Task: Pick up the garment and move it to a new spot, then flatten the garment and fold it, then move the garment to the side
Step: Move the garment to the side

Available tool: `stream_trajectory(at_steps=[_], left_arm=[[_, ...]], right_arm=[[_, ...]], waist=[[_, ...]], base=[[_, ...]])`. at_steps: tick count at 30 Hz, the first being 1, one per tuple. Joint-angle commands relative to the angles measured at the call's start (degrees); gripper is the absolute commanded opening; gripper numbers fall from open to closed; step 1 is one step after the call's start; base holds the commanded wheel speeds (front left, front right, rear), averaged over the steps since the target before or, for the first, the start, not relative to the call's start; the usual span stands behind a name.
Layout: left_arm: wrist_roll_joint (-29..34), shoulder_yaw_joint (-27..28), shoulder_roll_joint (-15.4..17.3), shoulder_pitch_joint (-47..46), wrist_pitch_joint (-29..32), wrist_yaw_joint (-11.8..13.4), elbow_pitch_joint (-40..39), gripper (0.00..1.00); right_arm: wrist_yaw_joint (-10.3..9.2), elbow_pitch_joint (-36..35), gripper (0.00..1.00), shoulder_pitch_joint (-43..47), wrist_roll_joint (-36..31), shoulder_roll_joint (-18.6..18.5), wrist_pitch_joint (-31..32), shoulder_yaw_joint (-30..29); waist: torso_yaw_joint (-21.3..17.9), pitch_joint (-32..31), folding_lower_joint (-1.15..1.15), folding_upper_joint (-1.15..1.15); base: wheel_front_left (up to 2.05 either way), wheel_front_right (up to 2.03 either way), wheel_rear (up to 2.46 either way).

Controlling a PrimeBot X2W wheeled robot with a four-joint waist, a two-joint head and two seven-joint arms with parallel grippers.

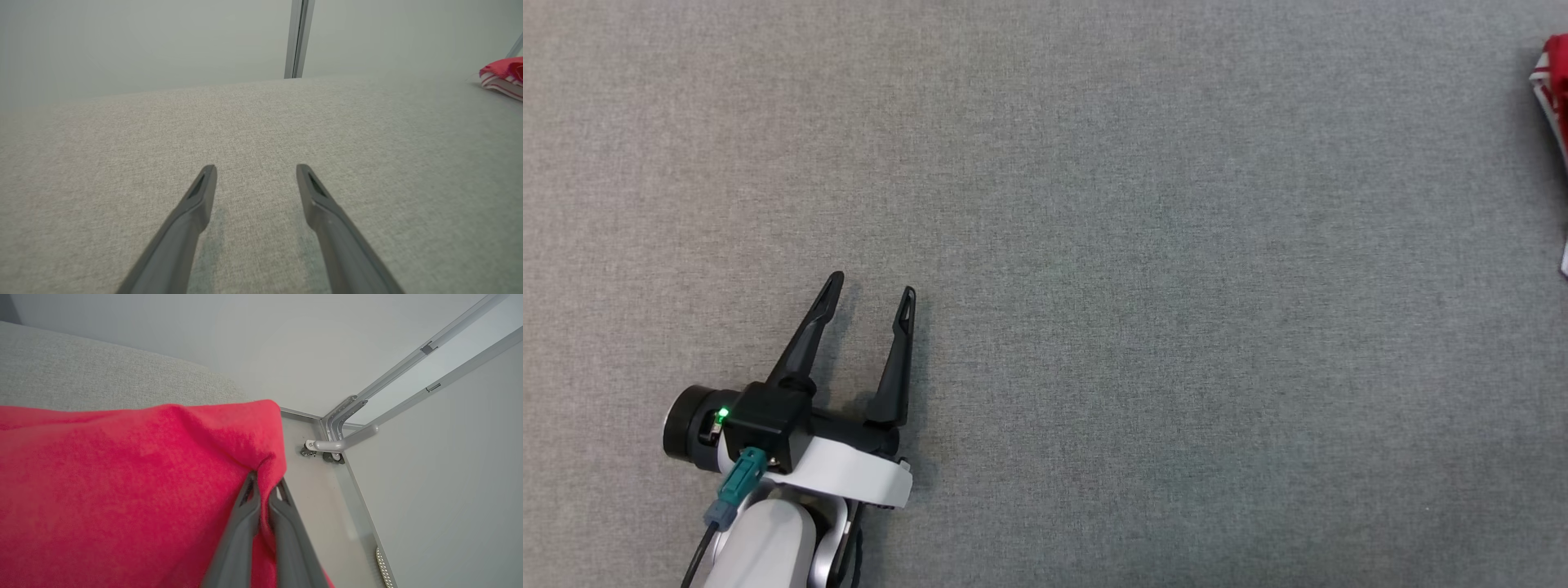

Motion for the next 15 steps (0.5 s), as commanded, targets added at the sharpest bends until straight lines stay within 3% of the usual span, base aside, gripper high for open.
stream_trajectory(at_steps=[1, 2, 3, 15], left_arm=[[0.4, 0.2, 0.3, -0.8, -0.2, 0.2, -0.3, 1.0], [0.5, 0.1, 0.4, -0.8, -0.2, 0.3, -0.3, 1.0], [0.5, 0.1, 0.4, -0.9, -0.2, 0.4, -0.3, 1.0], [0.1, -0.4, 1.2, -1.3, 0.3, 0.7, 0.0, 1.0]], right_arm=[[-0.01, 1.1, 0.4, -1.4, -1.5, -1.1, -2.1, -1.4], [-0.01, 1.7, 0.86, -1.5, -2.3, -0.7, -2.5, -1.9], [-0.01, 2.1, 1.0, -1.7, -3.1, -0.5, -3.5, -2.8], [-0.01, 3.3, 1.0, -0.7, -8.3, 4.0, -6.5, -8.9]], waist=[[0.0, 0.5, 0.0, 0.0], [-0.1, 0.6, 0.0, 0.0], [-0.1, 0.6, 0.0, 0.0], [-1.4, 0.0, 0.0, 0.0]], base=[[0.0, 0.0, 0.0], [0.0, 0.0, 0.0], [0.0, 0.0, 0.0], [0.0, 0.0, 0.0]])
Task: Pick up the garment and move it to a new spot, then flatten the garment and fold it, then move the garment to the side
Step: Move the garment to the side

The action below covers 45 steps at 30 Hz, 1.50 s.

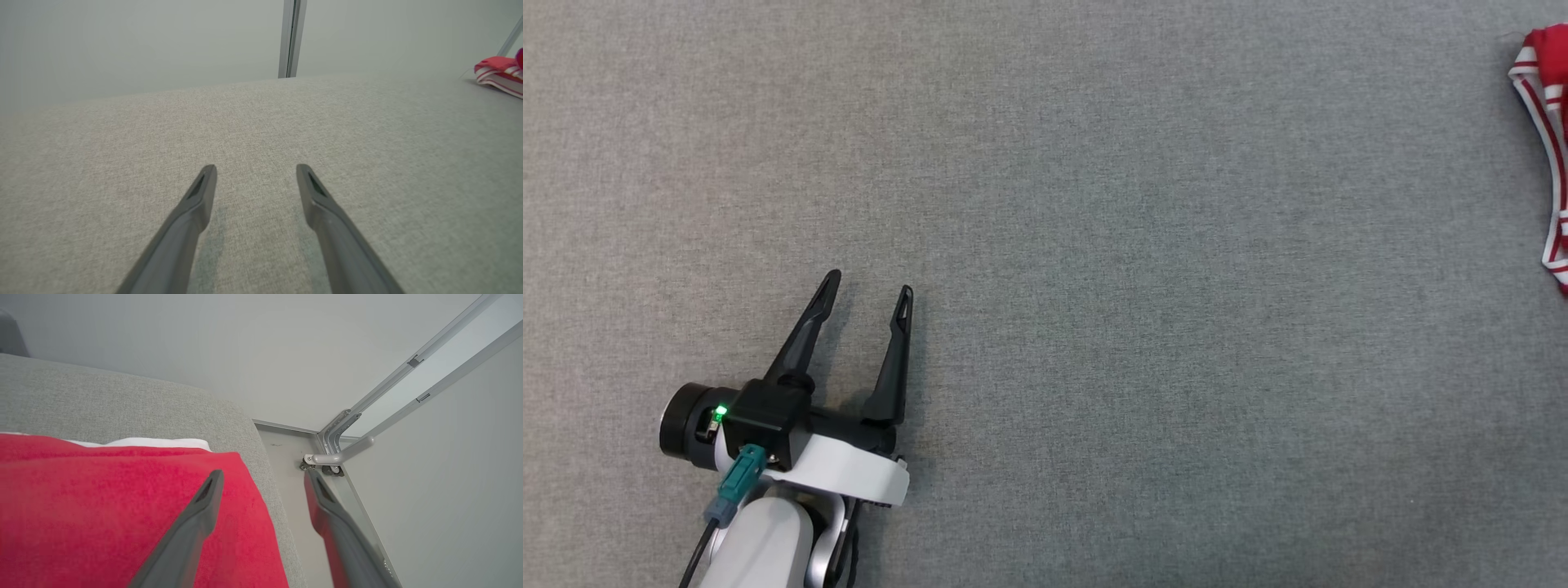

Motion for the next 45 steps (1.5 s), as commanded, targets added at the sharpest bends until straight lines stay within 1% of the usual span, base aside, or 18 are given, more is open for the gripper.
stream_trajectory(at_steps=[1, 7, 11, 15, 19, 23, 28, 35, 39, 41, 43, 45], left_arm=[[0.0, 0.0, 0.4, -0.9, 0.0, 0.2, 0.1, 1.0], [-0.9, -0.2, 0.2, -1.0, -0.1, 0.2, 0.8, 1.0], [-1.6, 0.4, 0.0, -1.1, -0.2, 0.5, 2.0, 1.0], [-3.0, 1.4, -0.4, -1.5, -0.3, 0.8, 3.6, 1.0], [-4.2, 2.1, -1.0, -1.2, -0.4, 1.2, 5.1, 1.0], [-5.1, 2.7, -1.6, -0.3, -0.5, 2.0, 6.8, 1.0], [-6.2, 3.2, -2.3, 1.4, -0.5, 2.5, 7.6, 1.0], [-7.6, 4.2, -3.0, 3.8, -0.5, 3.2, 8.4, 1.0], [-8.4, 4.3, -3.3, 5.2, -0.5, 3.5, 9.2, 1.0], [-8.8, 4.2, -3.4, 5.8, -0.5, 3.5, 9.8, 1.0], [-9.0, 4.0, -3.4, 6.2, -0.5, 3.6, 10.0, 1.0], [-9.1, 3.9, -3.4, 6.6, -0.5, 3.6, 10.0, 1.0]], right_arm=[[-0.01, 0.2, 1.0, 0.7, -0.6, 0.4, -0.9, -0.4], [-0.01, 0.2, 1.0, 2.0, -0.1, 3.6, -3.9, -2.6], [-0.01, -0.5, 1.0, 3.0, 2.3, 7.1, -5.9, -3.6], [-0.01, -3.1, 1.0, 4.9, 4.4, 10.8, -7.8, -3.3], [-0.01, -6.9, 1.0, 7.8, 7.2, 13.3, -8.6, -3.0], [-0.01, -12.8, 1.0, 12.2, 9.9, 15.9, -8.8, -4.8], [0.0, -22.1, 1.0, 20.8, 9.5, 19.4, -8.7, -7.0], [0.0, -34.7, 1.0, 33.3, 4.5, 26.2, -8.8, -9.7], [0.0, -41.8, 1.0, 40.0, 0.1, 31.3, -8.8, -12.1], [0.0, -45.1, 1.0, 43.0, -1.0, 33.2, -8.8, -13.2], [0.0, -47.8, 1.0, 46.3, -2.0, 34.6, -8.8, -14.1], [0.0, -49.2, 1.0, 47.9, -2.4, 35.1, -8.8, -14.4]], waist=[[-0.2, -0.3, 0.0, 0.0], [-0.8, -2.5, 0.0, 0.0], [-1.2, -5.0, 0.0, 0.0], [-1.5, -8.0, 0.0, 0.0], [-1.3, -11.2, 0.0, 0.0], [-1.1, -14.5, 0.0, 0.0], [-0.4, -18.2, 0.0, 0.0], [0.4, -21.9, 0.0, 0.0], [0.8, -23.9, 0.0, 0.0], [1.3, -24.5, 0.0, 0.0], [1.8, -25.1, 0.0, 0.0], [2.0, -25.3, 0.0, 0.0]], base=[[0.0, 0.0, 0.0], [0.0, 0.0, 0.0], [0.0, 0.0, 0.0], [0.0, 0.0, 0.0], [0.0, 0.0, 0.0], [0.0, 0.0, 0.0], [0.0, 0.0, 0.0], [0.0, 0.0, 0.0], [0.0, 0.0, 0.0], [0.0, 0.0, 0.0], [0.0, 0.0, 0.0], [0.0, 0.0, 0.0]])
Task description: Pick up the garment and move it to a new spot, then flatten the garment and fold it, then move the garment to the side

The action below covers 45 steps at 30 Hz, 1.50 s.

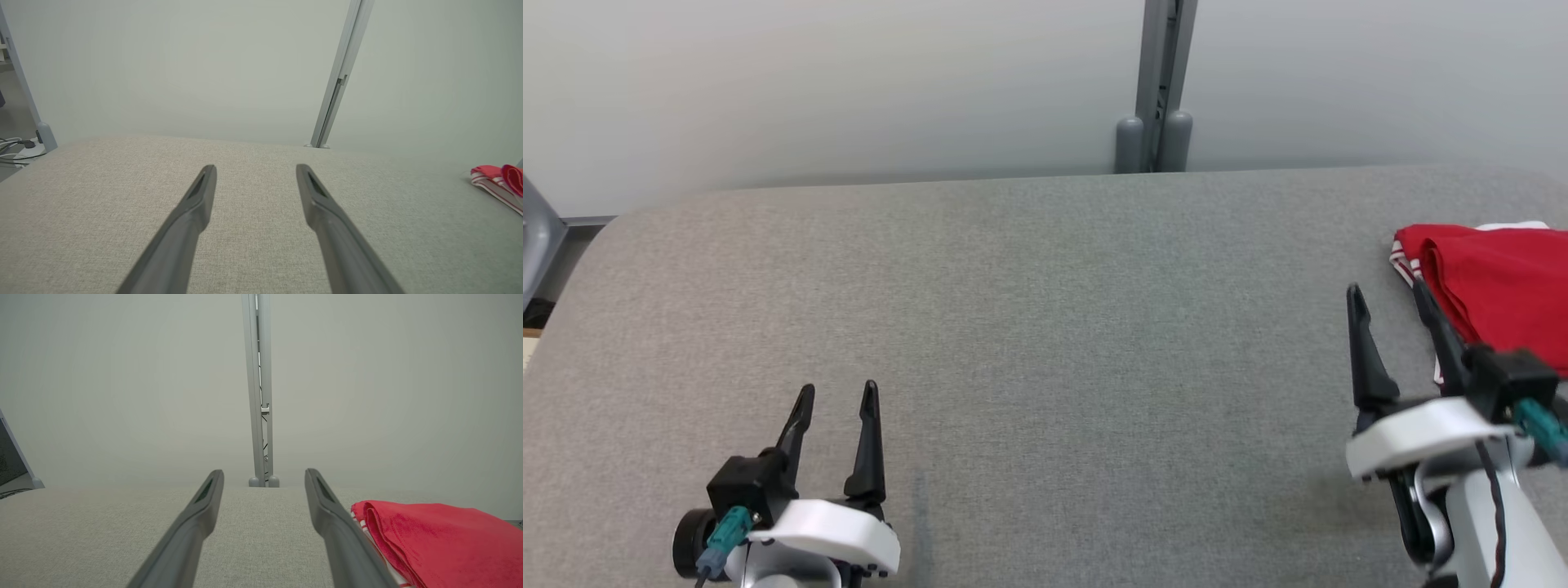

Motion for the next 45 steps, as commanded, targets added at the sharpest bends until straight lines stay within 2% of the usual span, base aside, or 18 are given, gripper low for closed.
stream_trajectory(at_steps=[1, 4, 12, 19, 33, 34, 39, 45], left_arm=[[-0.1, 0.0, 0.2, 0.7, -0.2, 0.2, -0.1, 1.0], [0.2, -0.2, 0.1, 1.5, -0.2, 0.5, -0.3, 1.0], [1.6, -1.3, 0.1, 3.6, -0.2, 1.8, -1.2, 1.0], [2.3, -1.1, 0.1, 4.1, -0.2, 2.7, -1.3, 1.0], [2.7, -0.8, 0.1, 4.3, -0.2, 2.7, -1.5, 1.0], [2.4, -0.9, 0.1, 4.1, -0.2, 2.3, -1.3, 0.0], [2.4, -1.2, -0.5, 5.8, 0.4, 2.6, 1.1, 0.0], [-3.0, 0.0, -0.4, 5.3, 1.9, 1.6, 0.8, 0.0]], right_arm=[[0.01, -0.6, 1.0, 0.9, -0.1, -0.2, -0.3, -0.3], [0.01, -3.9, 1.0, 4.9, 2.1, 0.3, -0.3, -0.4], [0.01, -6.7, 1.0, 11.1, 4.8, 0.2, -0.3, 0.5], [0.01, -6.7, 1.0, 12.0, 4.4, 0.2, -0.3, 0.3], [0.01, -5.7, 1.0, 12.3, 4.6, 0.2, -0.3, 0.4], [0.01, -5.7, 0.0, 12.3, 4.6, 0.2, -0.3, 0.2], [0.0, -3.4, 0.0, 13.7, 4.6, 1.3, 0.4, 0.4], [0.0, -3.6, 0.0, 13.3, 10.2, 1.2, 2.1, -0.3]], waist=[[0.5, -0.5, 0.0, 0.0], [1.3, -0.9, 0.0, 0.0], [2.5, -1.9, 0.0, 0.0], [2.6, -2.3, 0.0, 0.0], [2.3, -2.1, 0.0, 0.0], [2.4, -2.1, 0.0, 0.0], [2.4, -2.1, 0.0, 0.0], [2.2, -2.1, 0.0, 0.0]], base=[[0.0, 0.0, 0.0], [0.0, 0.0, 0.0], [0.0, 0.0, 0.0], [0.0, 0.0, 0.0], [0.0, 0.0, 0.0], [0.0, 0.0, 0.0], [0.0, 0.0, 0.0], [0.0, 0.0, 0.0]])
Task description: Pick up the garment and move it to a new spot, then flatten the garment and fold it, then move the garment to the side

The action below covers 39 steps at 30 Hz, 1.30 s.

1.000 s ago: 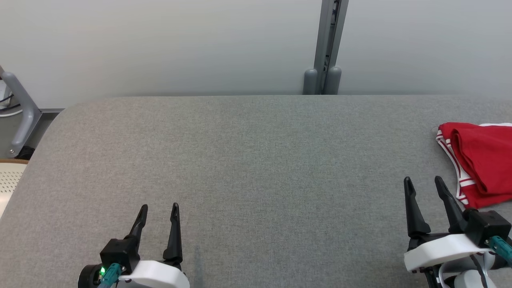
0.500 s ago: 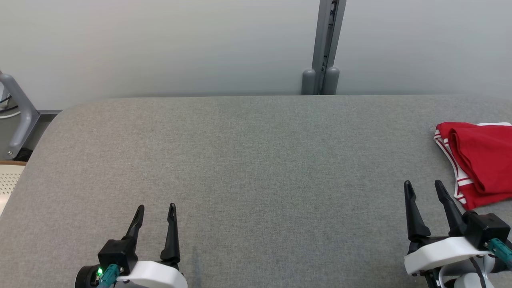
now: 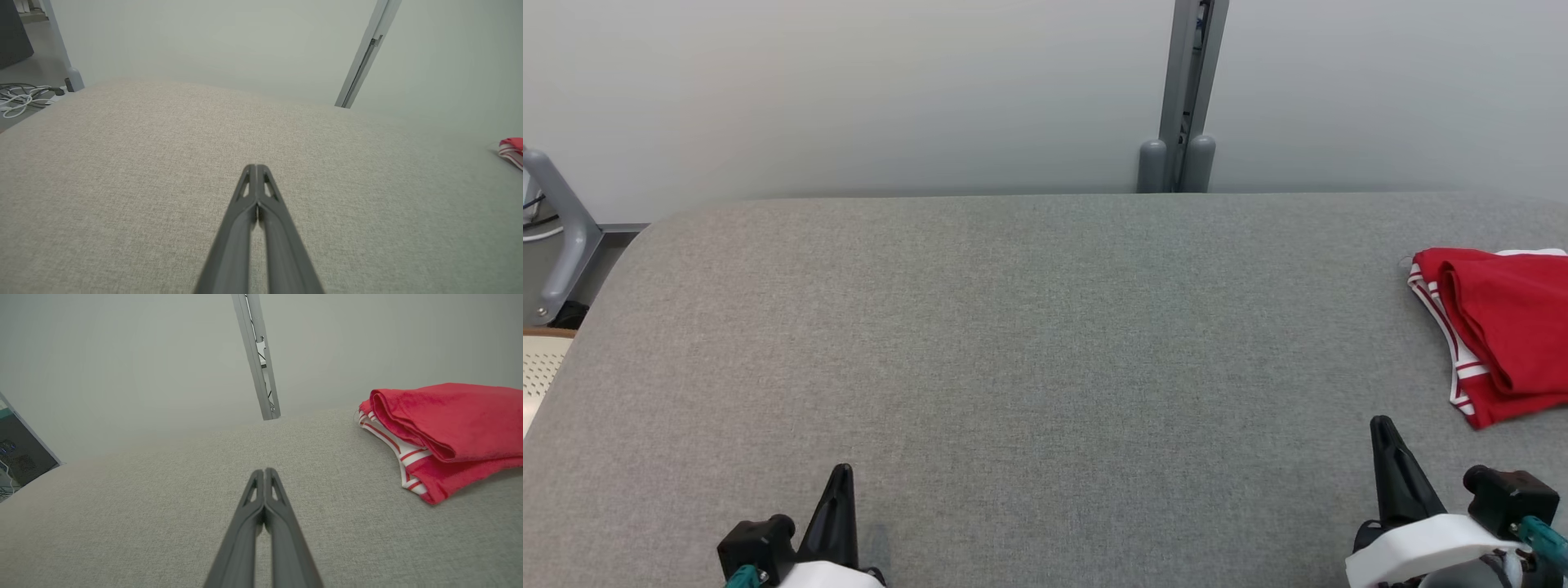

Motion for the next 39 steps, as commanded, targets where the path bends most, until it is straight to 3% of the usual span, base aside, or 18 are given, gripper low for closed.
stream_trajectory(at_steps=[1, 39], left_arm=[[-2.3, 0.8, 0.1, -1.5, 0.4, -0.6, -1.1, 0.0], [-34.4, 7.5, 0.3, -4.4, 9.1, -6.3, -3.4, 0.0]], right_arm=[[0.0, -1.1, 0.0, -1.3, 2.4, -0.4, 0.5, -0.3], [0.0, -4.2, 0.0, -1.9, 36.0, -0.9, 9.1, -2.5]], waist=[[0.0, 0.0, 0.0, 0.0], [-1.0, 0.0, 0.0, 0.0]], base=[[0.0, 0.0, 0.0], [0.0, 0.0, 0.0]])
